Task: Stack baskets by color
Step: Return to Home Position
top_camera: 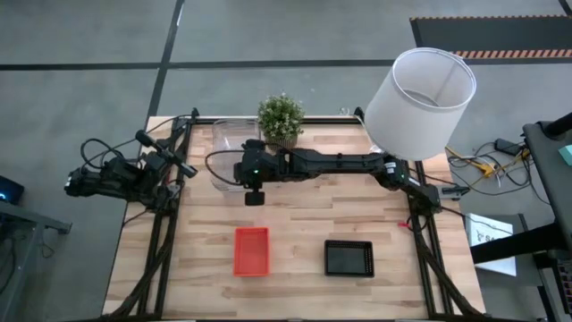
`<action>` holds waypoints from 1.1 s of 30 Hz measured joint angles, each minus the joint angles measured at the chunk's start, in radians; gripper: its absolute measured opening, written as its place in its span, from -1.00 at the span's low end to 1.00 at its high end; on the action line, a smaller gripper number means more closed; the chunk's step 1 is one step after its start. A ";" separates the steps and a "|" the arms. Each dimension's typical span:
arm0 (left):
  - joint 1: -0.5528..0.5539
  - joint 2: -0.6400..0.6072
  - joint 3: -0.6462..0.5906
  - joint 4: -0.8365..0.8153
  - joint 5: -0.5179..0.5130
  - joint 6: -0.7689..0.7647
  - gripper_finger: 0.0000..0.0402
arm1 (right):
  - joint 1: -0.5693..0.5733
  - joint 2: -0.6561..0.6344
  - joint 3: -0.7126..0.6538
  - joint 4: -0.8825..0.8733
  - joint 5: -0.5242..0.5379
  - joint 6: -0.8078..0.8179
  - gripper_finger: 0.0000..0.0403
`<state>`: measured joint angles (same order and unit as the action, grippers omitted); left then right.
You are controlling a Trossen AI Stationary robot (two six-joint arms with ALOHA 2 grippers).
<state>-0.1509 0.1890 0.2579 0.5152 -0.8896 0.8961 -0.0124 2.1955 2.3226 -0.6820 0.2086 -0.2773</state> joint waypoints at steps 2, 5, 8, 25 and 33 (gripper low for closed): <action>0.000 0.003 0.000 0.000 0.003 -0.002 -0.71 | 0.003 -0.022 0.000 -0.046 -0.001 0.018 -0.47; 0.000 0.021 0.000 0.000 0.006 -0.026 -0.71 | 0.020 -0.049 -0.017 -0.100 -0.001 0.032 -0.53; -0.001 0.047 0.000 0.000 0.047 -0.032 -0.71 | 0.047 -0.077 -0.075 -0.112 -0.004 0.027 -0.60; -0.002 0.252 -0.001 -0.103 0.785 -0.263 -0.71 | 0.112 -0.559 -1.109 0.747 -0.079 -0.061 -0.81; -0.002 0.336 -0.001 -0.084 1.040 -0.414 -0.71 | 0.145 -0.835 -1.420 0.956 -0.079 -0.133 -0.81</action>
<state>-0.1532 0.5252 0.2573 0.4309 0.1499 0.4821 0.1323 1.3607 0.9031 0.2740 0.1301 -0.4107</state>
